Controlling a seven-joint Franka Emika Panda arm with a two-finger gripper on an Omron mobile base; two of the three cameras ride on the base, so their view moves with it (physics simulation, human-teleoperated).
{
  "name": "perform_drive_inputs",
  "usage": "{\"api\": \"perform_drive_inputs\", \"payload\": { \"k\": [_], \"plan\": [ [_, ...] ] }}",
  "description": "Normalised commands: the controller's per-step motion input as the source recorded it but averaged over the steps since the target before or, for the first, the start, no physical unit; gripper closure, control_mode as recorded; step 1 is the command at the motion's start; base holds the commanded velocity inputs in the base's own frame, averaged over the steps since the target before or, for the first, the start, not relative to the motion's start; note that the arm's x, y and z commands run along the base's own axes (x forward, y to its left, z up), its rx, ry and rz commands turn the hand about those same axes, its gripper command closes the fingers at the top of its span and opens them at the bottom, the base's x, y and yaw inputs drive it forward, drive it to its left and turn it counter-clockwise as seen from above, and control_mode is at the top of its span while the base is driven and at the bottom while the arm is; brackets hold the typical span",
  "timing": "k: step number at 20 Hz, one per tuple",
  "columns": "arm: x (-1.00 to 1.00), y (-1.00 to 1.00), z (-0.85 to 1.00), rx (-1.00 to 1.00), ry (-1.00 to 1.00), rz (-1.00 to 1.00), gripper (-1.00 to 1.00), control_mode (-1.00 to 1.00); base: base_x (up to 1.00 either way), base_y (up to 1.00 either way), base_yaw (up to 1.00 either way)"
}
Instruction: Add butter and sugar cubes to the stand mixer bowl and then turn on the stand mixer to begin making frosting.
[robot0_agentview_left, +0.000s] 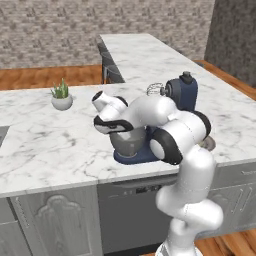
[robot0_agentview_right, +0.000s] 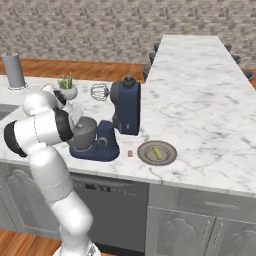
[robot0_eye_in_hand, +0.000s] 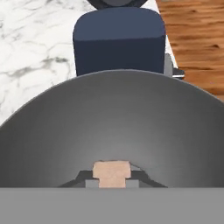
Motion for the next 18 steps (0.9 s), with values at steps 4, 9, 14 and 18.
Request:
{"api": "perform_drive_inputs", "payload": {
  "k": [4,9,14,18],
  "plan": [
    [0.31,0.00,-0.35,0.00,0.01,0.00,1.00,-1.00,0.00,0.00,0.00],
    [0.12,0.00,-0.30,0.00,0.01,0.00,-1.00,-1.00,0.00,0.00,0.00],
    [-0.06,0.00,-0.03,0.01,0.00,0.00,-1.00,-1.00,0.00,0.00,0.00],
    [-0.53,0.00,0.60,0.09,-0.01,0.00,-1.00,-1.00,0.00,0.00,0.00]
  ]
}}
